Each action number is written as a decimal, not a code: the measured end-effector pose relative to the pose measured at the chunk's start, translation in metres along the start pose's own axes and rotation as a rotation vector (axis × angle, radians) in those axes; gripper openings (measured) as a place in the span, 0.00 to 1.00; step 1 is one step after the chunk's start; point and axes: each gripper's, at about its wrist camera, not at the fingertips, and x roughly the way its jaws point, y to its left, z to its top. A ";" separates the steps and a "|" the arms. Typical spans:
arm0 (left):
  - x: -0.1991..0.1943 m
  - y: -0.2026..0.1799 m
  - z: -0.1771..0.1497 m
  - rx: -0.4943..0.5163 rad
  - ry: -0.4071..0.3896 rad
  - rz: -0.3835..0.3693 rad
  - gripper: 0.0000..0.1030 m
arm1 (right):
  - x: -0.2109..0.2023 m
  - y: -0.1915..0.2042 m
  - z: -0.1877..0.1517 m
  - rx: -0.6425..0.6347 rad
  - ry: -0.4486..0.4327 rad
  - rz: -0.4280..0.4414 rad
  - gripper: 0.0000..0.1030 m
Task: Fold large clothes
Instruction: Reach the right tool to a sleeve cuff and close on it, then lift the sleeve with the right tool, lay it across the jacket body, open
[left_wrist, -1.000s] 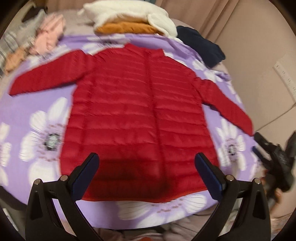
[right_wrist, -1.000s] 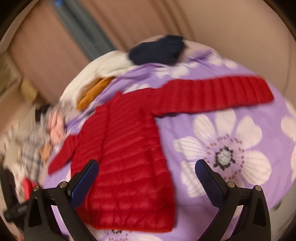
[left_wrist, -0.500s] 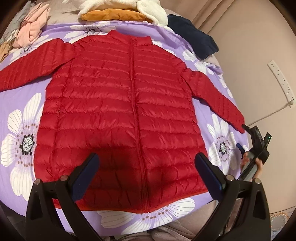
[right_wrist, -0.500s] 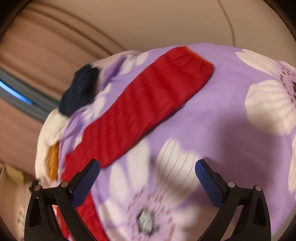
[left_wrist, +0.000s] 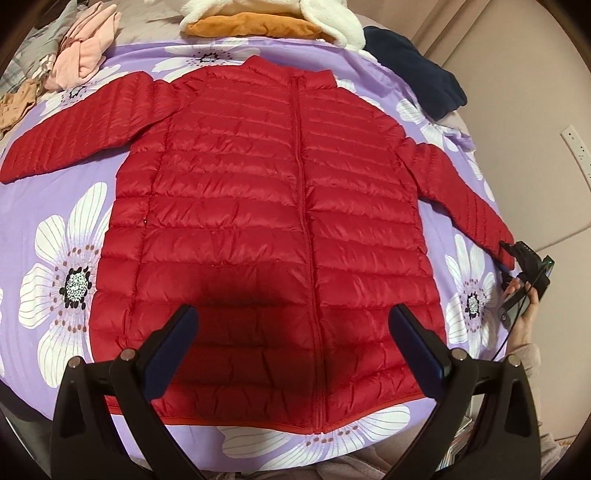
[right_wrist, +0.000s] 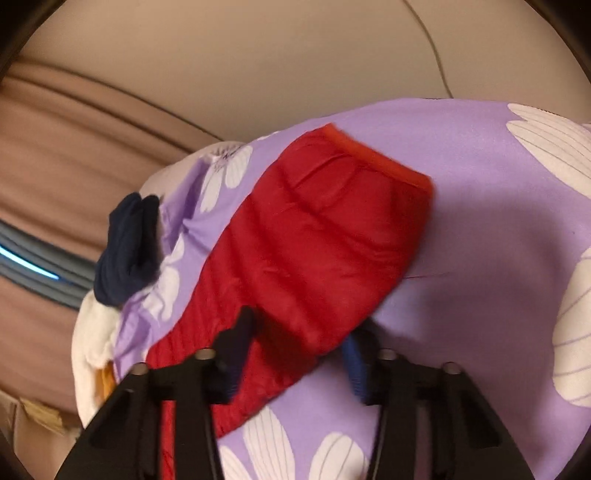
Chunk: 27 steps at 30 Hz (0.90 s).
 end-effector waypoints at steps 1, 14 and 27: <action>0.000 0.001 0.000 -0.001 0.000 0.002 1.00 | -0.002 -0.001 0.001 0.000 -0.004 -0.015 0.24; -0.006 0.027 -0.008 -0.048 -0.015 -0.006 1.00 | -0.072 0.114 -0.018 -0.417 -0.151 0.107 0.07; -0.029 0.082 -0.022 -0.161 -0.100 0.018 1.00 | -0.072 0.244 -0.108 -0.744 -0.041 0.270 0.07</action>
